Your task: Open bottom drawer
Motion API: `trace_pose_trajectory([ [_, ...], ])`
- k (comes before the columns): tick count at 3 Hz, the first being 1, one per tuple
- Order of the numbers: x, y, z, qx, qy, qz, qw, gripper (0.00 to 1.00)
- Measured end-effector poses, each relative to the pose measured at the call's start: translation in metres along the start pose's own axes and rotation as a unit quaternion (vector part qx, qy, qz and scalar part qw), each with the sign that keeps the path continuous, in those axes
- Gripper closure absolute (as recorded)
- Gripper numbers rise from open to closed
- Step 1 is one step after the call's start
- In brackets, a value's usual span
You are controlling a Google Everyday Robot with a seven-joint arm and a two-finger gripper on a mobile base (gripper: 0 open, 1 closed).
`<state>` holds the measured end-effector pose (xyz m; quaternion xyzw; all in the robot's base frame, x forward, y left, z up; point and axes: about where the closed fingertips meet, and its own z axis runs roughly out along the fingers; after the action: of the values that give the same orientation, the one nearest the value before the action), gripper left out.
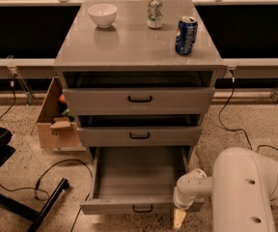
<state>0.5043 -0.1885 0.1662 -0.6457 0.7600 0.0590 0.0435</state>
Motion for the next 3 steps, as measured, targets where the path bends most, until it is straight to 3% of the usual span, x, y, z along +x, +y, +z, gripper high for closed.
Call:
trace_pose_trajectory([
  [1, 0.002, 0.02, 0.01, -0.02, -0.003, 0.009, 0.9998, 0.15],
  [2, 0.005, 0.041, 0.006, -0.035, 0.004, 0.016, 0.9993, 0.46],
  [3, 0.005, 0.036, 0.003, -0.035, 0.004, 0.016, 0.9993, 0.69],
])
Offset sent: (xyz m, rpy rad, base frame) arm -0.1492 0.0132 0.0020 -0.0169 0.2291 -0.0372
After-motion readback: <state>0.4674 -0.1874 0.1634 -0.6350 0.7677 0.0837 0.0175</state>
